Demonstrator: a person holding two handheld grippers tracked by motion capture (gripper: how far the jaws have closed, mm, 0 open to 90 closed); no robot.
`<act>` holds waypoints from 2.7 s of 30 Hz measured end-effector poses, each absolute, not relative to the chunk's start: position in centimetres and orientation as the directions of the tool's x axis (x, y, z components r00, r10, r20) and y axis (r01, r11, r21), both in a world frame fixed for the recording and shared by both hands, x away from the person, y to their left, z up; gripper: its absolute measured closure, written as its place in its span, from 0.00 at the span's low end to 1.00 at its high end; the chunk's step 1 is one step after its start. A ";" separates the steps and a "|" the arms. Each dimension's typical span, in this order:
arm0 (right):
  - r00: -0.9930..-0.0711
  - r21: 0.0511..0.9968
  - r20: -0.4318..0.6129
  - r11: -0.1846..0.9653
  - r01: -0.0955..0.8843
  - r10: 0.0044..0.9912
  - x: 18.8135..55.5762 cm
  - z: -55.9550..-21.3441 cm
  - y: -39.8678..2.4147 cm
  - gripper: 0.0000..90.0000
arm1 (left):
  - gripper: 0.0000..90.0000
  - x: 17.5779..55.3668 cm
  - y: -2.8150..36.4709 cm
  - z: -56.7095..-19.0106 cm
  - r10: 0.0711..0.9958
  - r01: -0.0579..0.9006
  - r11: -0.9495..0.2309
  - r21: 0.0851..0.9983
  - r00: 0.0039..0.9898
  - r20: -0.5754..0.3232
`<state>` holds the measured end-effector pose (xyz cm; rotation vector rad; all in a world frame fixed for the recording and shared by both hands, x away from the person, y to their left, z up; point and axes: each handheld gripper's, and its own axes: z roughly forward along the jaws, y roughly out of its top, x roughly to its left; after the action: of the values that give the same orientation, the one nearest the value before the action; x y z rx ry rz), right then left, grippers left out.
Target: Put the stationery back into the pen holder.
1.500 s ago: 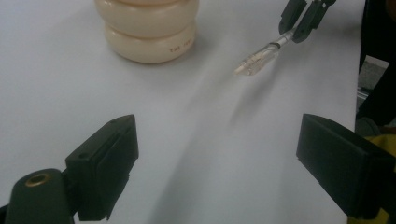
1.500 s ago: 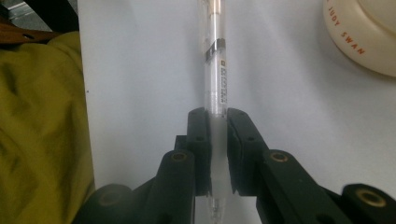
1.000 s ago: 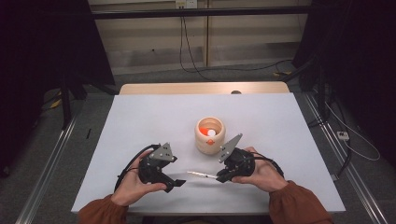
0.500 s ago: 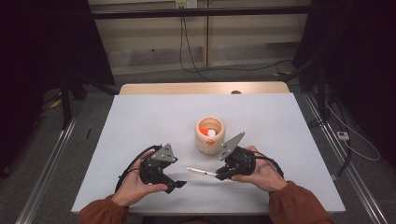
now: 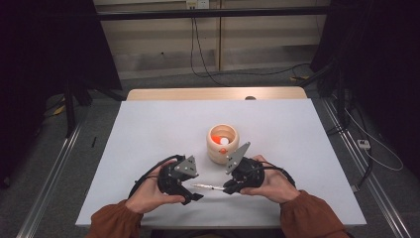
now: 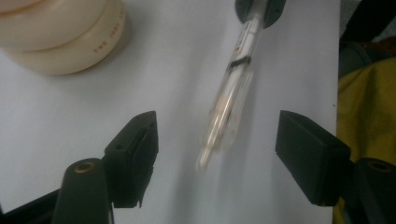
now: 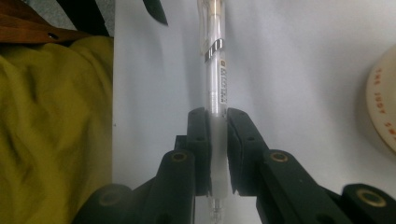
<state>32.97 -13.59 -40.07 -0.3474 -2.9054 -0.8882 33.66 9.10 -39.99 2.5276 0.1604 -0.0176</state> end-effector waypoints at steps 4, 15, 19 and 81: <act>-0.972 0.516 0.159 0.825 0.232 0.173 33.2 -40.3 -13.0 0.89 | 0.45 33.6 8.3 -39.9 0.062 0.072 -0.832 0.551 0.997 -0.037; -0.975 0.529 0.173 0.821 0.214 0.142 33.2 -40.4 -12.1 0.89 | 0.64 33.7 7.4 -40.1 0.006 0.039 -0.840 0.542 0.998 -0.063; -0.974 0.532 0.181 0.819 0.216 0.139 33.2 -40.5 -11.8 0.89 | 0.72 33.9 7.1 -40.1 -0.006 0.030 -0.849 0.527 0.998 -0.066; -0.766 0.681 0.123 0.508 0.528 0.631 33.1 -42.4 -19.0 0.09 | 0.86 36.0 12.5 -39.1 0.288 0.298 -0.524 0.798 0.944 -0.163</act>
<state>33.09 -18.97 -42.42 -1.1011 -2.8477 -1.2052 36.00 12.50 -39.10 2.1510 0.4129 -0.0135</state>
